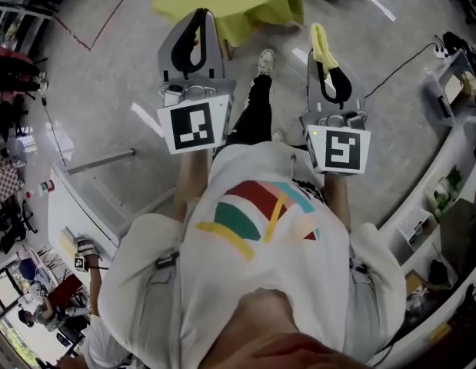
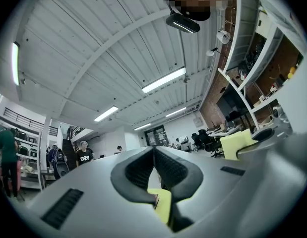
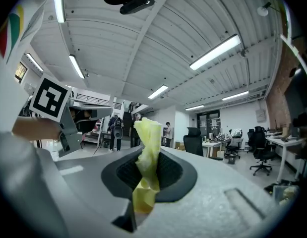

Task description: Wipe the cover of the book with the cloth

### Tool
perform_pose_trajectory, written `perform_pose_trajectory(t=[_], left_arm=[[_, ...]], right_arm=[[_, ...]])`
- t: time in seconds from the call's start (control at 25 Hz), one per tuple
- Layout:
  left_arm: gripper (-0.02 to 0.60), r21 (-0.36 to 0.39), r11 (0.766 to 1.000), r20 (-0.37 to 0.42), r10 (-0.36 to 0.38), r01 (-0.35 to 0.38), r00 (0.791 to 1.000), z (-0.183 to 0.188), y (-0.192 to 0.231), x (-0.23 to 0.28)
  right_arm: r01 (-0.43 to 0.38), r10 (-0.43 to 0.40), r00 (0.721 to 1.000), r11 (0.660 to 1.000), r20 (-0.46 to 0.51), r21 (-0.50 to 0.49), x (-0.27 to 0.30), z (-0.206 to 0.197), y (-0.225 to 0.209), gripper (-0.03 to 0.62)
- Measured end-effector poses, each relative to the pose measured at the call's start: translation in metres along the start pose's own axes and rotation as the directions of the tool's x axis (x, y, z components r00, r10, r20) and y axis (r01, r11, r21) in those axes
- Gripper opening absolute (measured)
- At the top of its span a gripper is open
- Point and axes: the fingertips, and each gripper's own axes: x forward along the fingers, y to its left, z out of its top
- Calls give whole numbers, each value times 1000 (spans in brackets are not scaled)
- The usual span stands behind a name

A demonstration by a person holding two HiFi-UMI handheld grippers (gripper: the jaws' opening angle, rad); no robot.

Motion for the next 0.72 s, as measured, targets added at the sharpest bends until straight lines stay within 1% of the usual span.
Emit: perform_pose_trajectory(t=[0.16,0.28,0.36,0.48,0.6,0.72], left_arm=[[21,10,999,63,-44,44,997,15,-10,17],[21,16,998,70,-67,66,995,19,-15,29],[21,-4,998,78,-59,59,995,19,-11,38],[21,-32,999,107,-27,30,994,15,-3,54],[21,-29,999,83,-24,27,996,1,2,70],[21,-44,999,90,-19,23,996,-10,11,91]], right_arm=[[27,-27,1000,1000,2,0,6,-1,-16,31],[38,-38,999,999,9,-4,12,2,-25,31],[40,-40,999,999,15,-7,18,5,-30,31],[43,-43,999,999,11,-17,31,1,-37,31],[41,-41,999,999,-2,-25,47,-4,-44,31],[35,-35,999,999,-9,-26,68,-10,-52,31]])
